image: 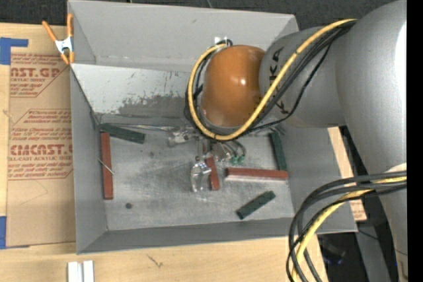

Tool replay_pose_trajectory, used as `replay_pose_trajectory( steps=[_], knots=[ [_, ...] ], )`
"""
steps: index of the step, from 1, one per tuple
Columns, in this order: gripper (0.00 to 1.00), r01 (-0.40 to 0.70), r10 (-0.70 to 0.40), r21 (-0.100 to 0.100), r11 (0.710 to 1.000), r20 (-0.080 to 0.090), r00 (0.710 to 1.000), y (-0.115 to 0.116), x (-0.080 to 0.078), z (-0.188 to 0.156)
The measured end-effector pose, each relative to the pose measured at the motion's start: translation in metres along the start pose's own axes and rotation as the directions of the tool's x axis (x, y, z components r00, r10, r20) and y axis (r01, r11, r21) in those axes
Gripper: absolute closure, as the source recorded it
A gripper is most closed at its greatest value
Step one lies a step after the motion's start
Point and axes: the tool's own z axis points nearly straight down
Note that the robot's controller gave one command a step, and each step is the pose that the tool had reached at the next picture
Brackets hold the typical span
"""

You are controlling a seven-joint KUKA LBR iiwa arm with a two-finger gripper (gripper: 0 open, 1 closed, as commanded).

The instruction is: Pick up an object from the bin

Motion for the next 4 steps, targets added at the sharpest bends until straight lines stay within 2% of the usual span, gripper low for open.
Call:
replay_pose_trajectory(
  steps=[1,2,3,4],
  knots=[
    [0.0,-0.089,0.089,0.003,0.996,0.001,0.996,-0.024,0.003,0.006],
    [0.0,-0.03,0.03,0.002,1.0,0.001,1.0,-0.043,0.016,0.012],
    [1.0,-0.063,0.063,0.001,0.998,-0.009,0.998,-0.114,0.073,0.022],
    [1.0,-0.063,0.063,0.001,0.998,-0.009,0.998,-0.114,0.073,0.022]
  ],
)
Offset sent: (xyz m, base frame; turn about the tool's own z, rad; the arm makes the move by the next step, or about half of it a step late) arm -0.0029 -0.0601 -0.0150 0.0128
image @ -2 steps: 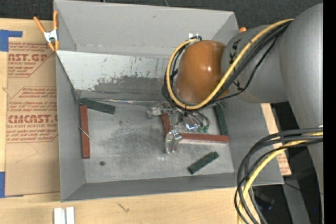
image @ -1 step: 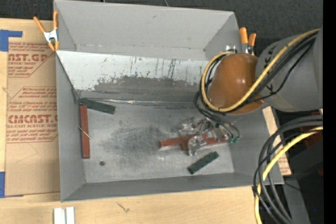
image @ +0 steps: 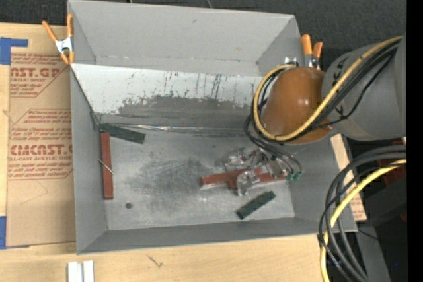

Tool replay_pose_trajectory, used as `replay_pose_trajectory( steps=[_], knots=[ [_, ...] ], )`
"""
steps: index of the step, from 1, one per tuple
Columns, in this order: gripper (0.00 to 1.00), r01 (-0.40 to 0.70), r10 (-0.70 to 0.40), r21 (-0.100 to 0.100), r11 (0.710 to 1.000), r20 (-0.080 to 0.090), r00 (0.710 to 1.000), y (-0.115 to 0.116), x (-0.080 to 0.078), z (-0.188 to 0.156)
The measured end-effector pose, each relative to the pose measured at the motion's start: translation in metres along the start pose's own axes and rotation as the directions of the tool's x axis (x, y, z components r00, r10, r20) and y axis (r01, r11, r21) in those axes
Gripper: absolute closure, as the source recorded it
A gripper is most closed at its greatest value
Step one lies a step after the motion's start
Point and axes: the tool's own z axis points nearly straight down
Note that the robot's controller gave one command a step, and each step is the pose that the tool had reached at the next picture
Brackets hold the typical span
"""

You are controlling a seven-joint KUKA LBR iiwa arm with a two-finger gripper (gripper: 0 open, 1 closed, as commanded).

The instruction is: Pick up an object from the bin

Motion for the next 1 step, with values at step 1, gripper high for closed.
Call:
replay_pose_trajectory(
  steps=[1],
  knots=[
    [1.0,0.017,-0.017,0.003,1.0,0.014,1.0,-0.0113,-0.0308,-0.1347]
  ],
)
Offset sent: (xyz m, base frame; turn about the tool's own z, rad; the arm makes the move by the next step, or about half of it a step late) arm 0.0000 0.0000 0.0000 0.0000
